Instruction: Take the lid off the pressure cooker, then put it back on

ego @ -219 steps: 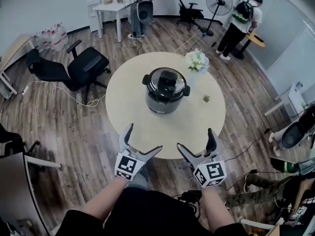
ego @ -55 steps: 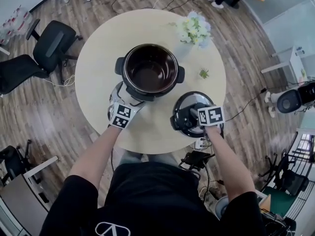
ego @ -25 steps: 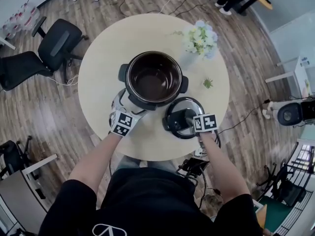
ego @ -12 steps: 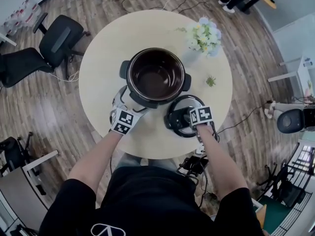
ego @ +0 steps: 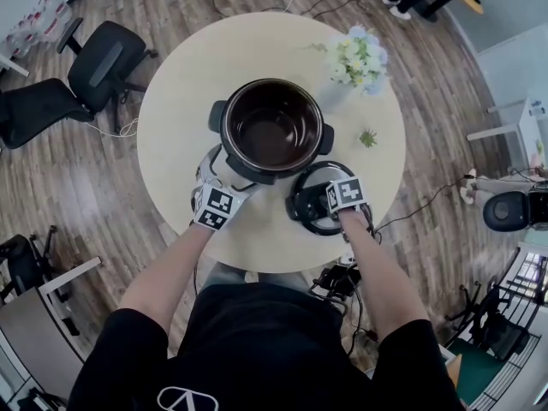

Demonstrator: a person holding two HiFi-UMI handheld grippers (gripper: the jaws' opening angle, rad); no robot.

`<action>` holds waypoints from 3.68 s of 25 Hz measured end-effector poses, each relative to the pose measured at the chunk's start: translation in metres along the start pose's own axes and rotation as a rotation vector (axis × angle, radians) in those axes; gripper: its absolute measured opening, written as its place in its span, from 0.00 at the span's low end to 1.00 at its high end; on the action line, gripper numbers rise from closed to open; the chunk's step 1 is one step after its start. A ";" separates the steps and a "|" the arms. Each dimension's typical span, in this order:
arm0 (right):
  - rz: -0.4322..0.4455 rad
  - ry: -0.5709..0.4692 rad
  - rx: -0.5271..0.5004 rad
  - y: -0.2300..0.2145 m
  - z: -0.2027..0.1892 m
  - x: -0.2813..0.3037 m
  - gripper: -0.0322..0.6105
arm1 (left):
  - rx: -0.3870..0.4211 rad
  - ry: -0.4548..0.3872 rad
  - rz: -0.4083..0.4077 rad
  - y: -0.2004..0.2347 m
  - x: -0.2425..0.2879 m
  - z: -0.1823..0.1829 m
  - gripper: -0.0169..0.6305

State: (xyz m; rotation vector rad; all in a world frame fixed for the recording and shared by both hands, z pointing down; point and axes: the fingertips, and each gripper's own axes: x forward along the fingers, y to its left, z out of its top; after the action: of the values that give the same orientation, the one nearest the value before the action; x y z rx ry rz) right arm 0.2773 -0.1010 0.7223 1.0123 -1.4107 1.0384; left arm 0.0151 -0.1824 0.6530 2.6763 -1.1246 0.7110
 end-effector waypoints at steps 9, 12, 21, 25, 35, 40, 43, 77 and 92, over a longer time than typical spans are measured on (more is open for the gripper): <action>-0.006 -0.011 -0.058 -0.003 0.000 -0.014 0.49 | -0.003 0.004 -0.006 -0.001 0.001 -0.001 0.94; 0.000 -0.018 -0.076 -0.008 0.005 -0.038 0.49 | -0.001 0.000 -0.006 -0.001 0.000 -0.002 0.94; 0.013 -0.041 -0.187 -0.012 0.029 -0.141 0.49 | -0.001 0.001 -0.004 -0.002 0.000 -0.001 0.94; -0.009 -0.010 -0.258 -0.009 0.033 -0.177 0.49 | -0.004 0.003 -0.001 -0.003 0.000 -0.001 0.94; -0.002 -0.057 -0.312 -0.007 0.053 -0.246 0.49 | -0.003 0.004 0.002 -0.008 0.004 -0.001 0.94; 0.012 -0.102 -0.396 0.029 0.091 -0.271 0.49 | -0.003 0.008 0.002 -0.008 0.004 -0.001 0.94; 0.036 -0.124 -0.437 0.052 0.115 -0.277 0.49 | -0.002 0.009 0.002 -0.010 0.005 0.002 0.94; 0.045 -0.028 -0.576 0.179 0.228 -0.184 0.49 | -0.010 0.007 -0.002 -0.006 0.000 0.003 0.94; -0.002 0.045 -0.654 0.184 0.232 -0.175 0.50 | -0.013 -0.012 0.003 -0.002 0.001 0.002 0.94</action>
State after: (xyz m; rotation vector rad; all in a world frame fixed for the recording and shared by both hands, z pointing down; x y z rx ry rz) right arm 0.0538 -0.2699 0.5228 0.5041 -1.5606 0.5242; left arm 0.0183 -0.1821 0.6514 2.6722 -1.1331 0.6863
